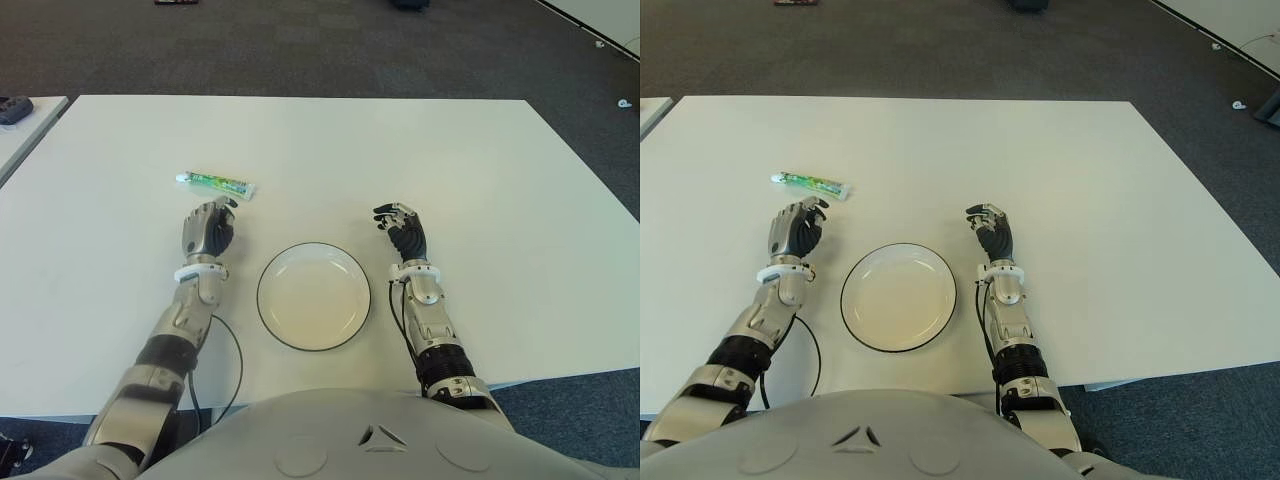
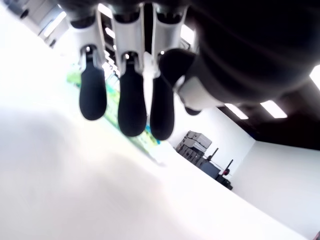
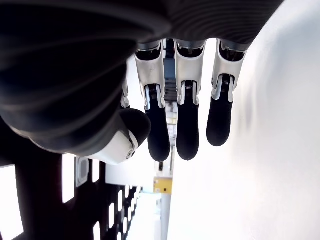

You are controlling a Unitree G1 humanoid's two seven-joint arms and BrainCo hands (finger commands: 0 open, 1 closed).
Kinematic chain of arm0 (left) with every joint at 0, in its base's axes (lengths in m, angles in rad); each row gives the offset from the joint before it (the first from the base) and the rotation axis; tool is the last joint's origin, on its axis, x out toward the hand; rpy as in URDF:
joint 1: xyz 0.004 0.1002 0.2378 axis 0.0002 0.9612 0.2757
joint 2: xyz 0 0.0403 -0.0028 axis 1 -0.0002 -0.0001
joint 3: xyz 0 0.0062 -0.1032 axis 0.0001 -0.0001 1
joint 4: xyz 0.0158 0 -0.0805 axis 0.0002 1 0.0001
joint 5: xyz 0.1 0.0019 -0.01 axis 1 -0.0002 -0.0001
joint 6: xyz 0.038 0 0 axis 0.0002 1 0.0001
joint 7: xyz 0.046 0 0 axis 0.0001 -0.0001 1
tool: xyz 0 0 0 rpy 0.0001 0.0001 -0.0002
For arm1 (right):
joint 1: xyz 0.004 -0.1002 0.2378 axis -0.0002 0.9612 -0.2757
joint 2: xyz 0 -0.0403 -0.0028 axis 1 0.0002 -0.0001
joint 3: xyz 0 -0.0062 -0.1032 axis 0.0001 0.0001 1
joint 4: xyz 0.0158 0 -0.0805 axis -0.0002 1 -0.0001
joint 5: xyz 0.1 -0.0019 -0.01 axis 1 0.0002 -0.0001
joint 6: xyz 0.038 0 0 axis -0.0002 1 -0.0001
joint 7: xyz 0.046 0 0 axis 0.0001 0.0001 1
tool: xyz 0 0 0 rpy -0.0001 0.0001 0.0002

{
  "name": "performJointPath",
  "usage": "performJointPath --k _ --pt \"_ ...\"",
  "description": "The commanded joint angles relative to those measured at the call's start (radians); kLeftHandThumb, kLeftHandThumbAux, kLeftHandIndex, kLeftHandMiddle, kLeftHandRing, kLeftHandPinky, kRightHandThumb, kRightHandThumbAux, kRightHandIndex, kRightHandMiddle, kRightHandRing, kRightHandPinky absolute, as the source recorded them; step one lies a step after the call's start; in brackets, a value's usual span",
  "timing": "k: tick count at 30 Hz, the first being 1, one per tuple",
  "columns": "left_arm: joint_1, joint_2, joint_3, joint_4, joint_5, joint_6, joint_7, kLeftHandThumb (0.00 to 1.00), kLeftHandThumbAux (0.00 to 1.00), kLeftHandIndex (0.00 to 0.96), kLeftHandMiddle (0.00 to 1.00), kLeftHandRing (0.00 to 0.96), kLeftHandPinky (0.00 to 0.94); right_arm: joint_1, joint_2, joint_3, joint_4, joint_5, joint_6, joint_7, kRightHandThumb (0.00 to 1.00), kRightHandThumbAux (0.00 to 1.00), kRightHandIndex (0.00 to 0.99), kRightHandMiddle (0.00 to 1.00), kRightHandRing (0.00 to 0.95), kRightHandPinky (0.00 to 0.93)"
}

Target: Put the toothpaste on the table into the plate.

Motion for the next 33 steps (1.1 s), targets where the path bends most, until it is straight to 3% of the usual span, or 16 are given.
performJointPath --k 1,5,10,13,15,16,18,22,28,33 --pt "-0.045 0.030 -0.039 0.019 0.053 0.049 0.034 0.837 0.679 0.395 0.536 0.636 0.616 -0.001 0.004 0.002 0.007 -0.002 0.018 -0.006 0.709 0.733 0.417 0.414 0.396 0.407" --pt "-0.140 0.068 -0.069 0.075 0.082 0.085 0.028 0.837 0.679 0.395 0.533 0.615 0.592 -0.004 0.005 0.002 0.011 -0.002 0.018 -0.009 0.710 0.733 0.418 0.416 0.398 0.408" --pt "-0.228 0.101 -0.110 0.169 0.097 0.071 0.043 0.834 0.677 0.398 0.510 0.558 0.536 -0.006 0.006 0.003 0.018 -0.003 0.013 -0.012 0.710 0.733 0.418 0.413 0.395 0.402" --pt "-0.282 0.124 -0.136 0.250 0.100 0.042 0.050 0.835 0.674 0.417 0.476 0.470 0.471 -0.006 0.006 0.003 0.021 -0.003 0.008 -0.013 0.710 0.734 0.418 0.411 0.394 0.401" --pt "-0.320 0.140 -0.155 0.308 0.102 0.024 0.049 0.759 0.689 0.415 0.368 0.360 0.379 -0.005 0.006 0.004 0.022 -0.003 0.005 -0.012 0.710 0.734 0.418 0.409 0.392 0.400" --pt "-0.336 0.147 -0.164 0.332 0.104 0.017 0.050 0.712 0.622 0.316 0.313 0.312 0.335 -0.005 0.006 0.003 0.022 -0.002 0.003 -0.011 0.709 0.734 0.417 0.407 0.391 0.399" --pt "-0.360 0.159 -0.181 0.368 0.108 0.008 0.052 0.670 0.551 0.225 0.258 0.263 0.296 -0.003 0.006 0.004 0.019 0.000 0.002 -0.009 0.709 0.734 0.417 0.404 0.389 0.398" --pt "-0.404 0.181 -0.216 0.443 0.118 0.001 0.054 0.641 0.435 0.102 0.168 0.184 0.240 0.001 0.008 0.002 0.013 0.005 0.003 -0.006 0.709 0.734 0.417 0.404 0.391 0.407" --pt "-0.460 0.216 -0.286 0.529 0.148 -0.014 0.048 0.610 0.333 0.013 0.042 0.049 0.080 0.005 0.009 0.001 0.007 0.003 0.005 -0.013 0.709 0.734 0.417 0.406 0.394 0.412" --pt "-0.520 0.235 -0.365 0.606 0.197 -0.002 0.031 0.573 0.262 0.002 0.007 0.008 0.014 0.011 0.008 0.001 -0.001 -0.001 0.004 -0.018 0.710 0.733 0.417 0.406 0.398 0.413"
